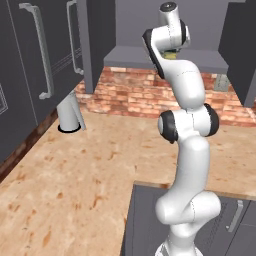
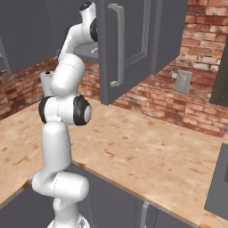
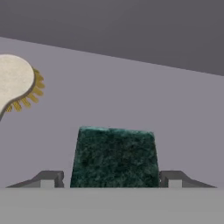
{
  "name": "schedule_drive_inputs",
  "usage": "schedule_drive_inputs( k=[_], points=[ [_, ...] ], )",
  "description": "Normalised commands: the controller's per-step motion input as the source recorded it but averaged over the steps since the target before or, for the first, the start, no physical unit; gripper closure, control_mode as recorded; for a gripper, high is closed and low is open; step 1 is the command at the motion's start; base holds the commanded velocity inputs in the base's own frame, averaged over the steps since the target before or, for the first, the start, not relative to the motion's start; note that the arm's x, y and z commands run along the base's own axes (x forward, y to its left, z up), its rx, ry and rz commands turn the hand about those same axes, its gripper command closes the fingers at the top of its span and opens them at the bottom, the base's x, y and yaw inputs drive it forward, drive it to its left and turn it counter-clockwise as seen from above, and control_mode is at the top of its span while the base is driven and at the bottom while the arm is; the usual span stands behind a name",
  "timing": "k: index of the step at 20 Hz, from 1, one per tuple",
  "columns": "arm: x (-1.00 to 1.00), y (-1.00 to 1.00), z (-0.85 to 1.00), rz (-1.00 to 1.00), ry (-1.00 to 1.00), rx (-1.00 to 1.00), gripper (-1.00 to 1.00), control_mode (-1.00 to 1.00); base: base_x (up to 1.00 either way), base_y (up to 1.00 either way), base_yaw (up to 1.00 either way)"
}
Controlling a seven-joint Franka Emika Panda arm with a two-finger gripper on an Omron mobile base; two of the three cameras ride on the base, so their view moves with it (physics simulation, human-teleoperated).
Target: Pick up the dish brush and sponge from the sink, and place them back in the cabinet, and close the cabinet doors.
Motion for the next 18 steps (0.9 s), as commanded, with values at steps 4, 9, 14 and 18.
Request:
schedule_drive_inputs(
  k=[4, 9, 14, 18],
  points=[
    [0.0, 0.0, 0.0, 0.0, 0.0, 0.0, -1.0, -1.0, 0.0, 0.0, 0.0],
    [0.0, 0.0, 0.0, 0.0, 0.0, 0.0, -1.0, -1.0, 0.0, 0.0, 0.0],
    [-0.04, 0.0, 0.0, 0.0, 0.0, 0.0, -1.0, -1.0, 0.0, 0.0, 0.0],
    [-0.18, 0.0, 0.0, 0.0, 0.0, 0.0, -1.0, -1.0, 0.0, 0.0, 0.0]
  ],
)
